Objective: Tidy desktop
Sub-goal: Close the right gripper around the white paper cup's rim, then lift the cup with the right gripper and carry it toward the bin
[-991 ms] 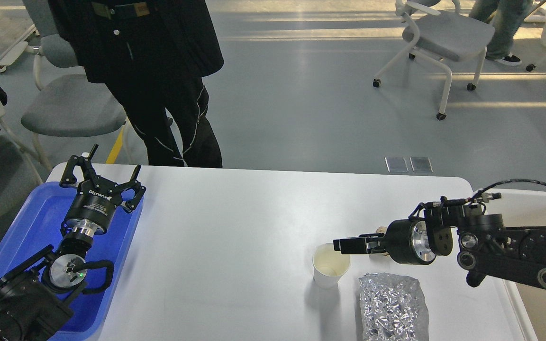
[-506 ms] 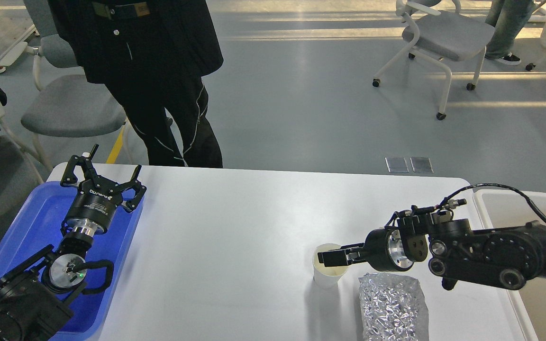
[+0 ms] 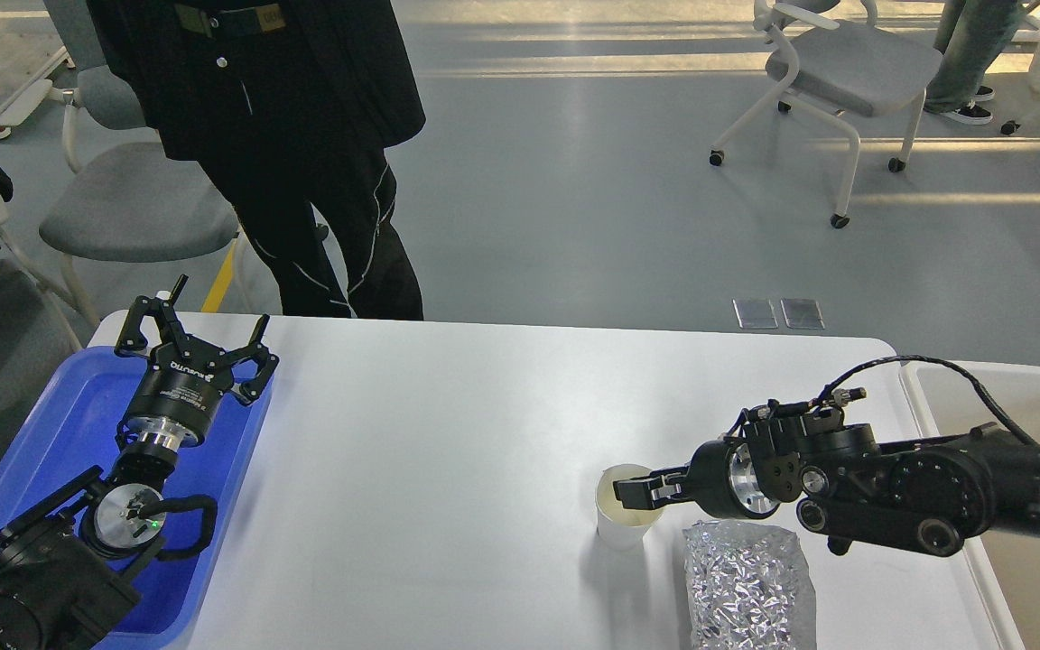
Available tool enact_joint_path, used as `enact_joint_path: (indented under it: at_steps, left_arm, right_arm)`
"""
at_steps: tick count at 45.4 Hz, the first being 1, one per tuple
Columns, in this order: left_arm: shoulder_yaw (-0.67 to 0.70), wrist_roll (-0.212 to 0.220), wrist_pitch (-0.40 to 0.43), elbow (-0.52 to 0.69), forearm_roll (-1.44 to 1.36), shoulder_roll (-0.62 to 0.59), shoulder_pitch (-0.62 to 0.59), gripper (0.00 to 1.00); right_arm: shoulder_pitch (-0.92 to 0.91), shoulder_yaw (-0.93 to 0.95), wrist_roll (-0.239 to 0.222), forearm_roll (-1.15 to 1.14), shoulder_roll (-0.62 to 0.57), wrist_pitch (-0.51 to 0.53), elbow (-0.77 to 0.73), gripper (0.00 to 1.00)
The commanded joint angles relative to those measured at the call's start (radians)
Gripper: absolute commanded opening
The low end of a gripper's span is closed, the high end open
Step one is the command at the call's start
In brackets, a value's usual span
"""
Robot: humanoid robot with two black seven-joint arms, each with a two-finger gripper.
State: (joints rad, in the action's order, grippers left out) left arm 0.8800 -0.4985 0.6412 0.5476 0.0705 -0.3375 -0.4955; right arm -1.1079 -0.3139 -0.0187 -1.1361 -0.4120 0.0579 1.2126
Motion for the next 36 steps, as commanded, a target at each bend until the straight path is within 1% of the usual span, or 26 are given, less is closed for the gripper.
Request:
enact_joint_path:
  at_steps: [1, 2, 19, 25, 30, 36]
  left_arm:
    - [-0.001, 0.0, 0.0, 0.0, 0.0, 0.0, 0.0, 1.0]
    - [0.0, 0.0, 0.0, 0.0, 0.0, 0.0, 0.0, 1.0]
    - [0.0, 0.0, 0.0, 0.0, 0.0, 0.0, 0.0, 1.0]
    - [-0.001, 0.0, 0.0, 0.0, 0.0, 0.0, 0.0, 1.0]
    - [0.0, 0.0, 0.0, 0.0, 0.0, 0.0, 0.0, 1.0]
    - [-0.001, 0.0, 0.0, 0.0, 0.0, 0.0, 0.0, 1.0]
  right_arm:
    - [-0.004, -0.03, 0.0, -0.007, -0.002, -0.003, -0.011, 0.04]
    - [-0.006, -0.03, 0.0, -0.005, -0.004, -0.004, -0.011, 0.0]
    - [-0.021, -0.031, 0.0, -0.004, -0.01, 0.005, -0.002, 0.0]
    - [-0.055, -0.031, 0.0, 0.001, -0.017, 0.013, -0.002, 0.0]
    - [-0.105, -0.033, 0.0, 0.006, -0.057, 0.022, 0.031, 0.0]
    - [-0.196, -0.034, 0.0, 0.01, -0.14, 0.072, 0.116, 0.0]
